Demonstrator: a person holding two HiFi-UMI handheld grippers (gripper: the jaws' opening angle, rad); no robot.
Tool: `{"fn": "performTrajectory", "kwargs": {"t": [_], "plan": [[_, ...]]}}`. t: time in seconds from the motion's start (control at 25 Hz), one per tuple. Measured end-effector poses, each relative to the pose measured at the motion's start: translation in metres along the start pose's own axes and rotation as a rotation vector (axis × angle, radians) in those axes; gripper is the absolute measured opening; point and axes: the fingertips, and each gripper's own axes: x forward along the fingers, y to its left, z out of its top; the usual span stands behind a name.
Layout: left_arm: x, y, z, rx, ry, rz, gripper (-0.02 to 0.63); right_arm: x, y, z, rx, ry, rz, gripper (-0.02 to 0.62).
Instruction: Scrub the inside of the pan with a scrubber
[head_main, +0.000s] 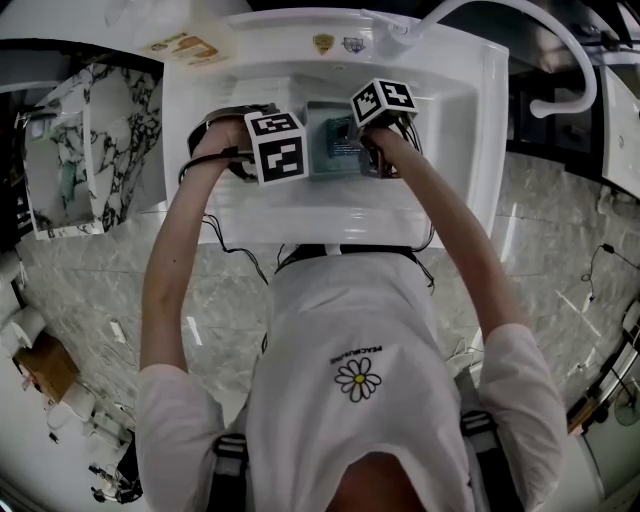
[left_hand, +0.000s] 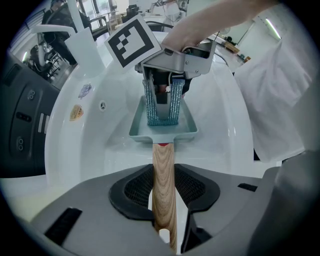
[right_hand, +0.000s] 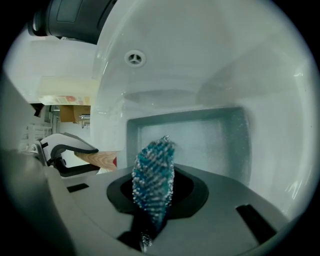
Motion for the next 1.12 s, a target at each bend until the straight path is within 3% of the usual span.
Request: {"fn": "performTrajectory", "kwargs": {"t": [0.36, 0.68, 0.96, 1.12], "plan": [[0.001, -0.001, 0.002, 0.002, 0.005, -0.001, 0.140, 0.009, 0.040, -0.006, -0.035, 0.010, 0.083, 0.055], [0.002, -0.002, 0.002, 0.006, 0.002, -0.003, 0.138, 0.006, 0.045, -0.006, -0.050, 0.012, 0.094, 0.055], [0.002, -0.002, 0.002, 0.006, -0.002, -0.003, 0.138, -0.017, 0.023, -0.007, -0.071, -0.009, 0.051, 0.055], [0.001, -0.002, 0.001, 0.003, -0.004, -0.005, 0.138, -0.035, -0.017, -0.012, -0.076, -0.006, -0.042, 0.056]]}}
